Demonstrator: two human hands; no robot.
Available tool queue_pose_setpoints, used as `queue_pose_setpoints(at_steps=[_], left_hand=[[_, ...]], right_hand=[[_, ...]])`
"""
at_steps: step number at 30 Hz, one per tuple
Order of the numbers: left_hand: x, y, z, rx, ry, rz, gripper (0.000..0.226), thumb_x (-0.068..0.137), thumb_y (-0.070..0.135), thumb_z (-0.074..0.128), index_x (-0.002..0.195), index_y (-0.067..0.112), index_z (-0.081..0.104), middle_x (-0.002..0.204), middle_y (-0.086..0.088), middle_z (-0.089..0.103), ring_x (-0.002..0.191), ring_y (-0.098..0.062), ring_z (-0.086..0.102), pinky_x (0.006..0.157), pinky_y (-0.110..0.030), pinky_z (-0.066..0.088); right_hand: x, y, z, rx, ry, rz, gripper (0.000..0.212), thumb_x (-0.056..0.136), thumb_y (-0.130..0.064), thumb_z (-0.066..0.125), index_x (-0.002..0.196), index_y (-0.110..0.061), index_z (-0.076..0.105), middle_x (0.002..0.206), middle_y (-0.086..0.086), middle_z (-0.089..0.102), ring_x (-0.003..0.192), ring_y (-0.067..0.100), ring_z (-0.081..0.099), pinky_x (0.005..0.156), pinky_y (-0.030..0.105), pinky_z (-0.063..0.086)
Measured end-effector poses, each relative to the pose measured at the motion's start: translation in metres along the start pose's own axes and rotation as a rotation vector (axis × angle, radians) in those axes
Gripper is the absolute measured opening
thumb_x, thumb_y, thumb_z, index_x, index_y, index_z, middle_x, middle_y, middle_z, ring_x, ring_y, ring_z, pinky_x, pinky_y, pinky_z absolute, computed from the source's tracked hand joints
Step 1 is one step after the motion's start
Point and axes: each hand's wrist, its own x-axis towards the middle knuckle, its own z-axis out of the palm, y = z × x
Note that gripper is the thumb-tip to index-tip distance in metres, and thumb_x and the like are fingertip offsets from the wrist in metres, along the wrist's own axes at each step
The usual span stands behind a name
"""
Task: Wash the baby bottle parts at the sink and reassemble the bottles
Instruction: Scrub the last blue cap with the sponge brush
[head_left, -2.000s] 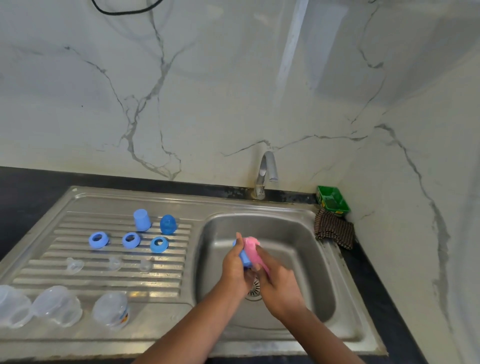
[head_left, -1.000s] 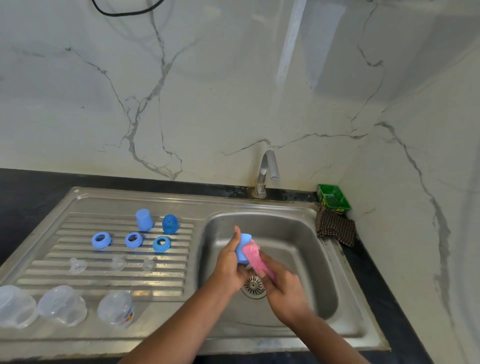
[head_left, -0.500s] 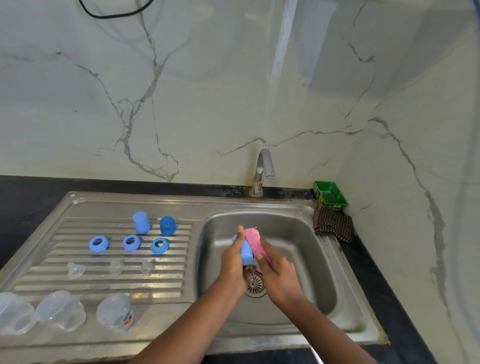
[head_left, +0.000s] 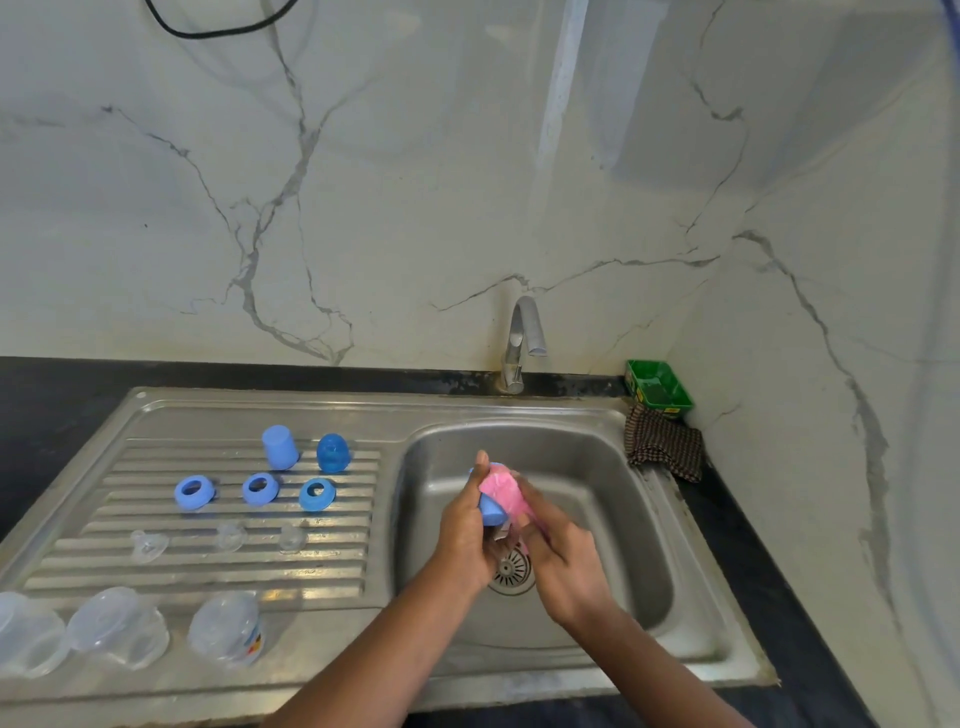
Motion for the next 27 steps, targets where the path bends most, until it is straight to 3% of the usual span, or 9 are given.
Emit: queue_pose_setpoints(at_steps=[4, 8, 10, 12, 14, 17, 21, 23, 27], left_hand=[[0.001, -0.003, 0.0, -0.059, 0.004, 0.035, 0.054, 0.08, 0.052, 0.07, 0.112, 0.009, 0.069, 0.101, -0.013, 0.069, 0.08, -0.02, 0.066, 0.074, -0.033, 0.057], [-0.002, -0.01, 0.0, -0.029, 0.08, 0.019, 0.051, 0.083, 0.048, 0.072, 0.107, 0.003, 0.07, 0.085, -0.009, 0.072, 0.062, -0.014, 0.068, 0.051, -0.023, 0.056], [-0.001, -0.008, -0.001, -0.071, 0.088, 0.018, 0.051, 0.084, 0.043, 0.072, 0.11, -0.001, 0.068, 0.093, -0.013, 0.072, 0.067, -0.016, 0.07, 0.055, -0.025, 0.059], [0.003, -0.003, -0.002, -0.148, 0.109, 0.026, 0.05, 0.084, 0.041, 0.072, 0.109, -0.002, 0.066, 0.104, -0.017, 0.069, 0.077, -0.021, 0.068, 0.068, -0.03, 0.06], [0.008, 0.002, -0.004, -0.212, 0.157, 0.032, 0.047, 0.085, 0.04, 0.073, 0.105, -0.002, 0.064, 0.106, -0.02, 0.067, 0.081, -0.025, 0.067, 0.078, -0.034, 0.058], [0.011, 0.001, -0.005, -0.272, 0.212, 0.012, 0.048, 0.087, 0.04, 0.073, 0.105, -0.002, 0.061, 0.105, -0.021, 0.068, 0.084, -0.03, 0.068, 0.085, -0.04, 0.058], [0.008, -0.002, 0.0, -0.297, 0.298, -0.011, 0.044, 0.093, 0.04, 0.067, 0.11, 0.0, 0.06, 0.095, -0.018, 0.069, 0.071, -0.026, 0.067, 0.056, -0.03, 0.06], [0.007, -0.005, 0.003, -0.302, 0.318, -0.042, 0.043, 0.096, 0.041, 0.062, 0.112, 0.002, 0.061, 0.091, -0.016, 0.068, 0.067, -0.023, 0.066, 0.054, -0.028, 0.058], [0.005, -0.004, 0.006, -0.253, 0.391, -0.083, 0.042, 0.1, 0.044, 0.055, 0.092, 0.004, 0.064, 0.067, -0.011, 0.067, 0.039, -0.017, 0.061, 0.041, -0.023, 0.052]], right_hand=[[0.017, 0.004, 0.0, 0.077, 0.009, 0.093, 0.04, 0.102, -0.025, 0.052, 0.138, -0.043, 0.054, 0.125, -0.026, 0.064, 0.11, -0.02, 0.054, 0.088, 0.002, 0.041], [0.023, 0.009, 0.002, 0.092, 0.042, 0.251, 0.037, 0.102, -0.026, 0.051, 0.139, -0.032, 0.057, 0.124, -0.015, 0.066, 0.096, -0.02, 0.056, 0.081, 0.004, 0.042], [0.019, 0.009, 0.004, 0.086, 0.051, 0.272, 0.034, 0.102, -0.03, 0.05, 0.133, -0.04, 0.059, 0.112, -0.019, 0.07, 0.09, -0.015, 0.06, 0.079, 0.006, 0.044], [0.011, 0.009, 0.005, 0.091, 0.031, 0.268, 0.029, 0.101, -0.033, 0.048, 0.117, -0.051, 0.064, 0.086, -0.022, 0.07, 0.077, -0.006, 0.062, 0.07, 0.007, 0.046], [0.005, 0.01, 0.008, 0.091, -0.002, 0.259, 0.027, 0.101, -0.031, 0.047, 0.101, -0.049, 0.067, 0.069, -0.017, 0.065, 0.064, -0.001, 0.057, 0.059, 0.009, 0.041], [-0.001, 0.008, 0.009, 0.074, -0.013, 0.217, 0.026, 0.101, -0.031, 0.047, 0.107, -0.049, 0.066, 0.066, -0.018, 0.064, 0.061, -0.003, 0.057, 0.056, 0.009, 0.041], [-0.001, 0.005, 0.006, -0.049, -0.027, 0.154, 0.035, 0.101, -0.045, 0.047, 0.129, -0.066, 0.047, 0.081, -0.025, 0.069, 0.072, -0.002, 0.066, 0.061, 0.009, 0.046], [0.001, 0.005, 0.005, -0.124, -0.013, 0.127, 0.041, 0.101, -0.045, 0.047, 0.134, -0.067, 0.038, 0.089, -0.029, 0.069, 0.079, -0.007, 0.065, 0.067, 0.007, 0.046], [0.001, 0.004, 0.005, -0.314, -0.045, 0.006, 0.053, 0.102, -0.036, 0.048, 0.148, -0.053, 0.03, 0.103, -0.006, 0.063, 0.087, 0.016, 0.064, 0.072, 0.032, 0.051]])
